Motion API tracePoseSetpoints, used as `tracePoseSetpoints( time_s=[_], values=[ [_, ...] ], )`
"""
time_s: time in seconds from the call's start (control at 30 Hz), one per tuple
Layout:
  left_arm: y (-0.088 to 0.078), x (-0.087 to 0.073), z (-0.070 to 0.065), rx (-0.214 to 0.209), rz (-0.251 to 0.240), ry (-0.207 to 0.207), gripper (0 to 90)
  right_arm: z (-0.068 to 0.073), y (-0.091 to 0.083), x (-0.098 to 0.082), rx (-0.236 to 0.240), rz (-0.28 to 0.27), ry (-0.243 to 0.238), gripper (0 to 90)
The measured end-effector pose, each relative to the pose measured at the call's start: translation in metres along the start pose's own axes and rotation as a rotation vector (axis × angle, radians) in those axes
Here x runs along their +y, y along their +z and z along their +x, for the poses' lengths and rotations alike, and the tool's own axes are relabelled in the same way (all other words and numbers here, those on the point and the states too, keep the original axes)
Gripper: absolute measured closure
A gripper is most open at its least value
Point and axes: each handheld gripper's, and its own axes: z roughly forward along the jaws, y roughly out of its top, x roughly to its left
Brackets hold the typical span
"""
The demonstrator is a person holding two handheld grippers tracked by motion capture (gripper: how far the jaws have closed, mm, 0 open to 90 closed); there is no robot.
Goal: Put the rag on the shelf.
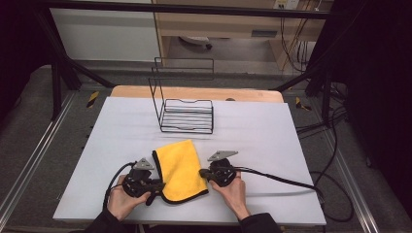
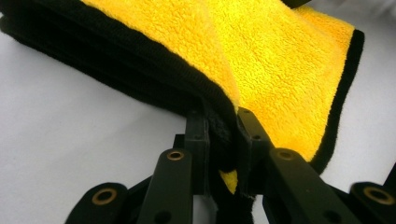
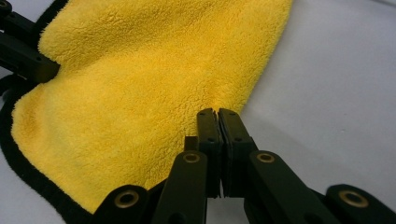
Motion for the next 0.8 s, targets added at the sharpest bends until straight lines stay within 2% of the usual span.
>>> tracePoseSetpoints(
  time_s=[0.2,0.23,0.3,0.4,0.6,0.67,0.8],
  values=[
    [-0.008,-0.002,0.008,-0.007,0.026,0.007,76.9,0.01,-0.003,-0.003,0.022,-0.001,0.029,88.5],
    [-0.01,-0.002,0.01,-0.006,0.03,0.008,76.8,0.017,-0.003,-0.005,0.023,-0.008,0.034,88.4],
    [-0.012,-0.004,0.013,-0.006,0.035,0.014,76.8,0.019,-0.003,-0.005,0.021,-0.009,0.03,88.3],
    [-0.016,-0.005,0.015,0.008,0.045,0.024,76.8,0.03,-0.002,-0.008,0.013,-0.024,0.024,88.2],
    [-0.023,-0.007,0.021,0.014,0.065,0.045,76.7,0.037,0.0,-0.013,0.049,-0.046,0.062,87.2],
    [-0.025,-0.007,0.023,0.022,0.074,0.061,76.5,0.041,0.002,-0.013,0.058,-0.042,0.038,84.1],
    [-0.025,-0.009,0.026,0.018,0.071,0.07,75.8,0.041,0.004,-0.014,0.057,-0.046,0.029,79.5]
  ],
)
